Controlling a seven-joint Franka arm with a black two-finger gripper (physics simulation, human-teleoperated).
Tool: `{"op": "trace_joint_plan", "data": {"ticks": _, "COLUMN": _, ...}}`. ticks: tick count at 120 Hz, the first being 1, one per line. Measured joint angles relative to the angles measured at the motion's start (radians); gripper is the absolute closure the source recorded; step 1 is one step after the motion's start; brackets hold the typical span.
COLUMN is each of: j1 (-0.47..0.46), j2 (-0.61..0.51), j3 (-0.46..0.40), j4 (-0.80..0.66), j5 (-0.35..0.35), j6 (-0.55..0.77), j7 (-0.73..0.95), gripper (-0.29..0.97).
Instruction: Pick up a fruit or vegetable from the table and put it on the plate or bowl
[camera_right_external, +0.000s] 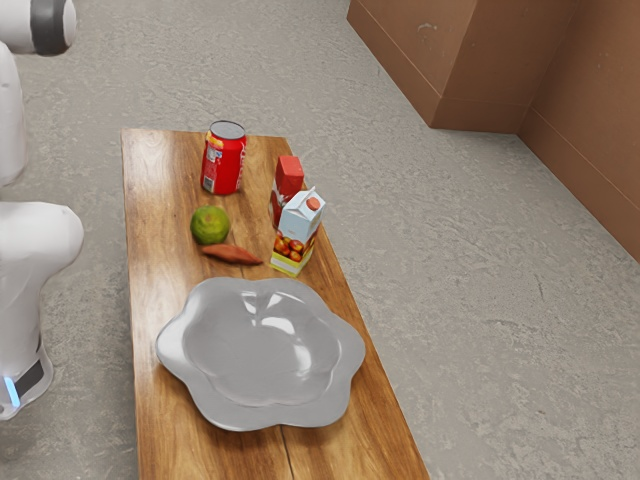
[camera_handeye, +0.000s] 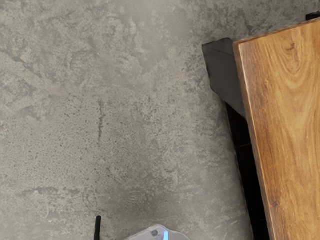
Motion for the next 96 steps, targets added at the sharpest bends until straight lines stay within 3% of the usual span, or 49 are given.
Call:
{"op": "trace_joint_plan", "data": {"ticks": 31, "j1": -0.003, "j2": -0.007, "j3": 0.0, "j4": 0.002, "j5": -0.001, "j6": 0.183, "j7": 0.059, "gripper": 0.02}}
{"op": "trace_joint_plan", "data": {"ticks": 44, "j1": 0.008, "j2": -0.298, "j3": -0.025, "j4": 0.072, "j5": -0.028, "j6": 0.191, "j7": 0.065, "gripper": 0.02}}
{"op": "trace_joint_plan", "data": {"ticks": 53, "j1": -0.423, "j2": -0.377, "j3": -0.041, "j4": 0.077, "j5": -0.046, "j6": 0.151, "j7": 0.077, "gripper": 0.02}}
{"op": "trace_joint_plan", "data": {"ticks": 63, "j1": -0.749, "j2": -0.403, "j3": -0.071, "j4": 0.018, "j5": -0.055, "j6": 0.101, "j7": 0.088, "gripper": 0.02}}
{"op": "trace_joint_plan", "data": {"ticks": 73, "j1": -1.12, "j2": -0.555, "j3": -0.033, "j4": -0.32, "j5": -0.023, "j6": 0.147, "j7": 0.073, "gripper": 0.02}}
{"op": "trace_joint_plan", "data": {"ticks": 80, "j1": -1.42, "j2": -0.733, "j3": 0.068, "j4": -0.697, "j5": 0.003, "j6": 0.257, "j7": 0.048, "gripper": 0.02}}
{"op": "trace_joint_plan", "data": {"ticks": 87, "j1": -1.542, "j2": -0.905, "j3": 0.113, "j4": -0.974, "j5": 0.021, "j6": 0.375, "j7": 0.023, "gripper": 0.02}}
{"op": "trace_joint_plan", "data": {"ticks": 96, "j1": -1.579, "j2": -1.073, "j3": 0.124, "j4": -1.185, "j5": 0.033, "j6": 0.496, "j7": -0.006, "gripper": 0.02}}
